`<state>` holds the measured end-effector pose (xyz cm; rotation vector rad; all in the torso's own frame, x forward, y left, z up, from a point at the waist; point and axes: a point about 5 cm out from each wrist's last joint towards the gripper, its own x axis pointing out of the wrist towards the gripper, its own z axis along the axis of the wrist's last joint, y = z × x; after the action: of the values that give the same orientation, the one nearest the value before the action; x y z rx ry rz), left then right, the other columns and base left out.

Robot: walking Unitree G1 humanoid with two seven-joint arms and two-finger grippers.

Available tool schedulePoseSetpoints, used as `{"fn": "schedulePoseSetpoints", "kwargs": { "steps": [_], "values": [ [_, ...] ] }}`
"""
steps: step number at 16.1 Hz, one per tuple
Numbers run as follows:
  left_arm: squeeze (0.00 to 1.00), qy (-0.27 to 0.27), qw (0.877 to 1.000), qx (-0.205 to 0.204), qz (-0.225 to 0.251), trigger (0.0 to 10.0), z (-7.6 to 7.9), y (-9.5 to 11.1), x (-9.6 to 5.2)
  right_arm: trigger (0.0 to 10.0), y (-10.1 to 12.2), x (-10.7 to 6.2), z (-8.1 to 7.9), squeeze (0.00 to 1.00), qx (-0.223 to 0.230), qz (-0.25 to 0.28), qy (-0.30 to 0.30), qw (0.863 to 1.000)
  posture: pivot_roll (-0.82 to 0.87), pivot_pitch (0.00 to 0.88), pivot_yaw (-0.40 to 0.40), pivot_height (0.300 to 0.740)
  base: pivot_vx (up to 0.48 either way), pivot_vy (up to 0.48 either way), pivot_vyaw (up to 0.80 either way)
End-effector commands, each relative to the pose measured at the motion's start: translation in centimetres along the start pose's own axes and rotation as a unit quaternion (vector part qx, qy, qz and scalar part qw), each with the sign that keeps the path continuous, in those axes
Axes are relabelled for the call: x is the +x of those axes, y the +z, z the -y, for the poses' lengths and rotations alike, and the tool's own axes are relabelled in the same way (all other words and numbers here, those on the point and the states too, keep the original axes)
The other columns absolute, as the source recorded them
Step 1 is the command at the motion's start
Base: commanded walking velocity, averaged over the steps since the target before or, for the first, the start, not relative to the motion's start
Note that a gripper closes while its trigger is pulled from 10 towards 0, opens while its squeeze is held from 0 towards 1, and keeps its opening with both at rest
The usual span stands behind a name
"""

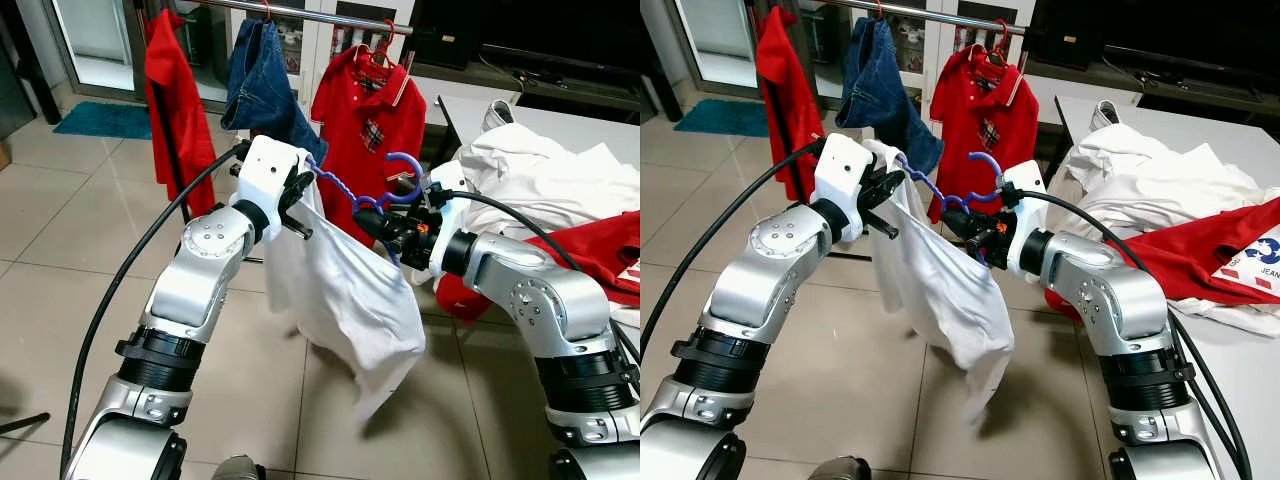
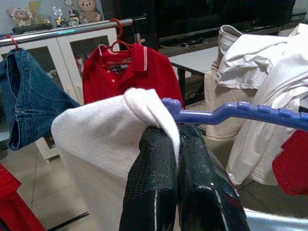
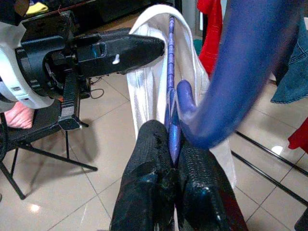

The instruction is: Hang hanger

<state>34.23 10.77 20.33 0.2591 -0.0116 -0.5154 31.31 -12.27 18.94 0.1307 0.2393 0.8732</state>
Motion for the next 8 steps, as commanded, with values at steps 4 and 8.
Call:
{"fn": "schedulePoseSetpoints", "kwargs": {
  "steps": [4, 8],
  "values": [
    [0.00, -0.009, 1.000, 0.001, 0.001, 0.0, 0.4, -0.1, 0.3, 10.0, 0.7, -0.2, -0.1, 0.00, -0.004, 0.011, 0.008, 1.000, 0.08, 0.000, -0.099, 0.740, 0.000, 0.000, 0.00],
    [0.00, -0.020, 0.999, 0.005, 0.039, 0.0, 1.5, 1.8, -0.6, 10.0, -1.1, -0.3, 1.3, 0.00, 0.022, -0.046, -0.066, 0.997, 0.08, 0.000, -0.096, 0.740, 0.000, 0.000, 0.00]
  ]
}}
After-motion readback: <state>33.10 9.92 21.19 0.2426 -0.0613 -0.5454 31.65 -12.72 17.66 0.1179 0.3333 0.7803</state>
